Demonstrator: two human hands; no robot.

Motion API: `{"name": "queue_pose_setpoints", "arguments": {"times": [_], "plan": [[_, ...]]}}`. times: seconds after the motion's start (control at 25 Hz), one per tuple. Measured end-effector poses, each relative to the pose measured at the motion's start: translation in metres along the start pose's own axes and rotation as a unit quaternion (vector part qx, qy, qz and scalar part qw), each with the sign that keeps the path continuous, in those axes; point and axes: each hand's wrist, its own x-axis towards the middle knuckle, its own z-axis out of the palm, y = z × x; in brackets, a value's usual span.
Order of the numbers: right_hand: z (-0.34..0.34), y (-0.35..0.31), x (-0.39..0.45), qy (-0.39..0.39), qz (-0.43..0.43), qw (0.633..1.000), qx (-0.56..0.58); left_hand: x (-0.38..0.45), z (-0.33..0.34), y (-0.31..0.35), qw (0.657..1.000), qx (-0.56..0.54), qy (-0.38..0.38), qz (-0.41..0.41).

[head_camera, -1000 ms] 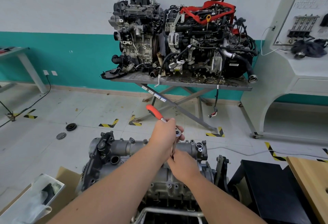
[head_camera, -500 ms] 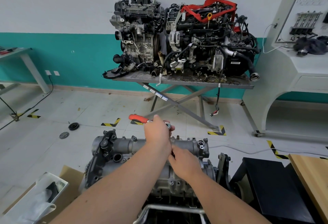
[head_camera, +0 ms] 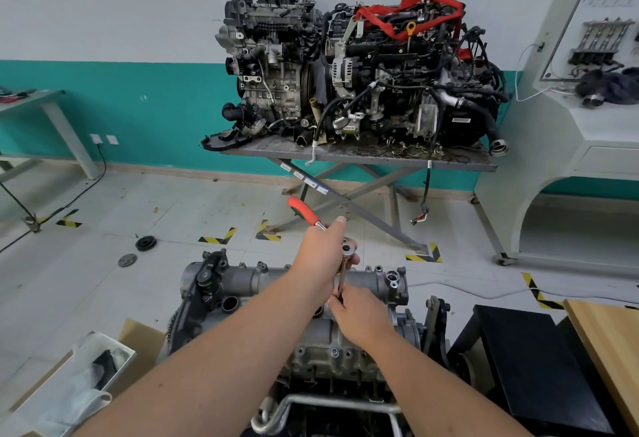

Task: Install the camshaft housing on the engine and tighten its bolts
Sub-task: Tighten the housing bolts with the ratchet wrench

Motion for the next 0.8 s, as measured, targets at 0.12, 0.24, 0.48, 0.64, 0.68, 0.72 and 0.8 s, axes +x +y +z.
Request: {"name": "queue_pose_setpoints", "arguments": {"times": [0.12, 0.24, 0.48, 0.64, 0.68, 0.72, 0.8], "plan": [[0.001, -0.001, 0.002, -0.004, 0.009, 1.0, -0.002, 0.001, -0.007, -0.002, 0.998, -0.006, -0.066, 0.005], [0.003, 0.001, 0.004, -0.01, 0.02, 1.0, -0.003, 0.001, -0.017, 0.001, 0.993, -0.021, -0.112, -0.005], [0.002, 0.001, 0.004, -0.012, 0.013, 1.0, -0.005, -0.002, -0.028, 0.016, 0.987, 0.081, -0.125, -0.052], [0.002, 0.001, 0.006, -0.021, 0.015, 1.0, -0.014, -0.003, -0.032, 0.025, 0.98, -0.026, -0.125, -0.154], [0.001, 0.001, 0.006, -0.023, 0.017, 1.0, -0.013, -0.004, -0.032, 0.025, 0.979, -0.065, -0.113, -0.159], [0.001, 0.0, 0.007, -0.024, 0.019, 0.999, -0.012, -0.005, -0.031, 0.025, 0.978, -0.101, -0.1, -0.156], [0.001, -0.001, 0.008, -0.023, 0.02, 0.999, -0.015, -0.008, -0.026, 0.023, 0.974, -0.151, -0.076, -0.149]]}}
